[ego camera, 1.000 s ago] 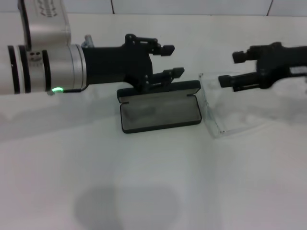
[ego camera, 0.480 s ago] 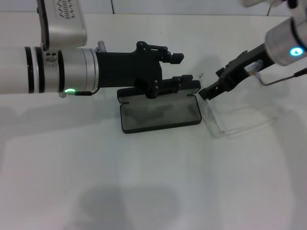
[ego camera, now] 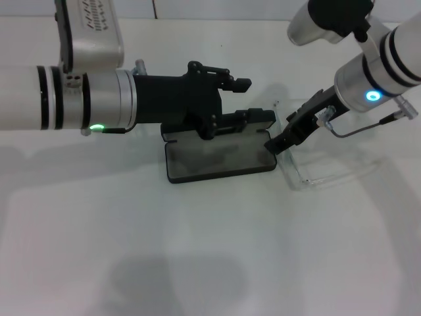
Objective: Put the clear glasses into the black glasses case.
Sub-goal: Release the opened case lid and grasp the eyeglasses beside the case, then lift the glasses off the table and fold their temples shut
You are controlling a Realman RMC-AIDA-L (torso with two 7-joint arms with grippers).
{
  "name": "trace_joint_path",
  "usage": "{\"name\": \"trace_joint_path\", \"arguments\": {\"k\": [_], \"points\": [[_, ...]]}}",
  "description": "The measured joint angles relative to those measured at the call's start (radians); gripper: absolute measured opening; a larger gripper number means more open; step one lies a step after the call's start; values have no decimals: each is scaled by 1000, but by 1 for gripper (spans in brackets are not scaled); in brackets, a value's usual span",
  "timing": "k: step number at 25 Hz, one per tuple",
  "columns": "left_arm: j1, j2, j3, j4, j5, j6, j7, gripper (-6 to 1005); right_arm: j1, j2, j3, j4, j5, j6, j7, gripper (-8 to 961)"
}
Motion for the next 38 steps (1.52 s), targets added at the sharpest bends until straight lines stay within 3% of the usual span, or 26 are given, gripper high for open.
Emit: {"name": "trace_joint_path", "arguments": {"k": [14,20,22,27,33,38], "points": [[-32,-2,6,-49,3,-7,39,490,-11,0,-21,74,10,63,12,622],[-32,-2,6,-49,3,-7,39,490,-22,-4,-22,75,1,51,13,389],[-33,-2,6,-49,3,-7,40,490,-23,-5,-22,75,-1,41,13,204],[-32,-2,4,-49,2,-7,40,490,-28,-7,-18,65,-42,10,13,151],[-24,0,0,-43,-21,4,33,491,-117,-25,54,-69,-54,-45,-26,132],[-6,1,-2,-42,-75,30,32,491,-244,-15,214,-233,-22,-120,-153,124]]}}
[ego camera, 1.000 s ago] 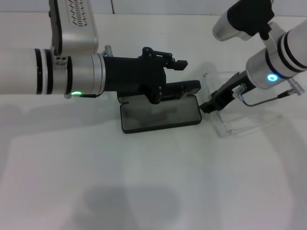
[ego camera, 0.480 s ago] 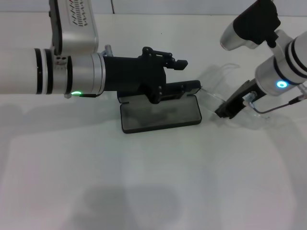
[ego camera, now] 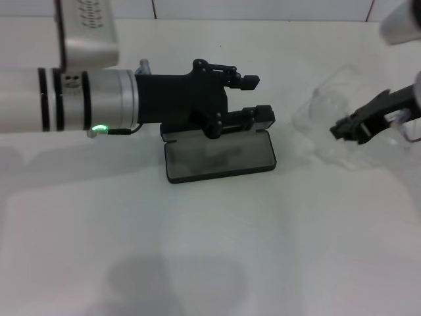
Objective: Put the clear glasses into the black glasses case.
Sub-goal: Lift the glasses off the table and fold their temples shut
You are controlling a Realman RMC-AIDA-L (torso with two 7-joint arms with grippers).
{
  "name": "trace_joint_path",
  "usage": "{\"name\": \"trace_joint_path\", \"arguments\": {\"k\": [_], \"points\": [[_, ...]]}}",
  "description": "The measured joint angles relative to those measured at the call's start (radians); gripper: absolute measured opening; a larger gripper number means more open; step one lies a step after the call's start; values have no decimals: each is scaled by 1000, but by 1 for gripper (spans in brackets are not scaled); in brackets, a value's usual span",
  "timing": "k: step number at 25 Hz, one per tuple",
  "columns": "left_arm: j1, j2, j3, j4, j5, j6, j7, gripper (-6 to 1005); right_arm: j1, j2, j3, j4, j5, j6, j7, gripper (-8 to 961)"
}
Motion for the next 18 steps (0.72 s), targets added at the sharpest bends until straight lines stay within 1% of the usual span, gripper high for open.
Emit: {"name": "trace_joint_path", "arguments": {"k": [1,2,3,4,5,9,12,15,18], "points": [[8,1,-4,3,-21,19,2,491,-21,1,24,-21,25,-4,-27,124],[17,3,-14,5,-42,48,4,491,-21,1,24,-21,25,-4,-27,124],[23,4,-27,5,-56,71,5,491,-72,4,74,-49,122,-11,-131,124],[26,4,-47,5,-66,103,6,491,-81,5,83,-51,145,-13,-157,125],[29,4,-71,6,-74,136,6,491,-100,7,101,-52,207,-18,-226,125],[30,3,-164,-4,-101,264,4,491,-165,10,128,-25,427,-56,-544,125],[27,5,-217,-14,-114,325,1,491,-204,9,128,43,605,-115,-828,125],[21,3,-229,-21,-115,339,1,491,-232,6,130,163,796,-199,-1154,125],[13,2,-229,-26,-116,339,0,491,-236,6,129,257,877,-262,-1381,125]]}}
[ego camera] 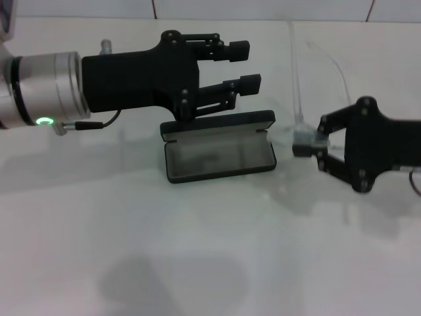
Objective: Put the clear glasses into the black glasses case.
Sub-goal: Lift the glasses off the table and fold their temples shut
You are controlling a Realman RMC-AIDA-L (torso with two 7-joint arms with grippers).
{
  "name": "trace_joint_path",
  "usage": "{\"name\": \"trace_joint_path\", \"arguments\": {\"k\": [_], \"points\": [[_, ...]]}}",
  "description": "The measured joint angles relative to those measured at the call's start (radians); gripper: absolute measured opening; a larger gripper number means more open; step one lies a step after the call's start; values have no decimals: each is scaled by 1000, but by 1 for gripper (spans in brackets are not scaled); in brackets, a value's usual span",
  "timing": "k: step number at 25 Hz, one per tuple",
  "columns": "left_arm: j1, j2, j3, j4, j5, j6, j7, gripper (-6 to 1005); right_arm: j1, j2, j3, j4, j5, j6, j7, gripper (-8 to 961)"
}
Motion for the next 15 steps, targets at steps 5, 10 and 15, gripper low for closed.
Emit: {"name": "trace_joint_path", "arguments": {"k": [5,10,15], "points": [[-19,-1,2,-9,-1,1,-1,491,18,2,-8,102,18,-23,-139,124],[-29,0,2,-9,-30,15,7,491,62,-3,-11,168,5,-21,-109,124],[-41,-2,9,-16,-42,42,22,491,101,-3,-14,214,-7,-25,-90,124]]}}
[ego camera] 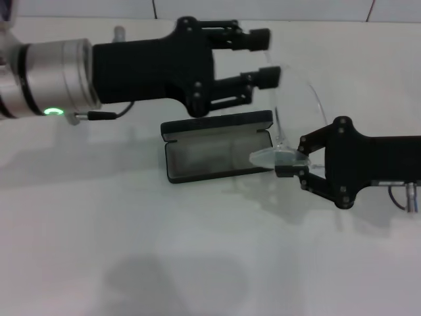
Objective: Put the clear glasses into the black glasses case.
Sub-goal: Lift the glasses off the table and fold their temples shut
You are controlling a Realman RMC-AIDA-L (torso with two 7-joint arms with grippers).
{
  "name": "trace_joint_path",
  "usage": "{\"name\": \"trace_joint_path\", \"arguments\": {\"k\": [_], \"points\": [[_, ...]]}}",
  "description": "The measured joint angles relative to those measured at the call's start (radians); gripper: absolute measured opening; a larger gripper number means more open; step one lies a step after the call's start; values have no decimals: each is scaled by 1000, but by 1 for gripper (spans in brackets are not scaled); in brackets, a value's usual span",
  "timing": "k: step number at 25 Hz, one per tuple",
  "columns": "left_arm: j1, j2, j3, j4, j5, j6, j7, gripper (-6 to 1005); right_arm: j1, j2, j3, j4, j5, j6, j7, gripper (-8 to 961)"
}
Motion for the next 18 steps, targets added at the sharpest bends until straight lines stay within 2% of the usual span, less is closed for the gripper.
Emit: {"name": "trace_joint_path", "arguments": {"k": [4,6,9,18], "points": [[-58,1,26,-70,12,1,-7,490,5,5,-21,-3,-1,-5,-27,124],[-105,4,20,-134,35,-8,-20,490,6,6,-24,-6,3,-10,-45,125],[-139,11,14,-179,58,-31,-55,489,6,8,-24,-8,10,-25,-73,125],[-157,9,20,-185,109,-45,-166,488,-8,8,-16,0,37,-85,-191,125]]}}
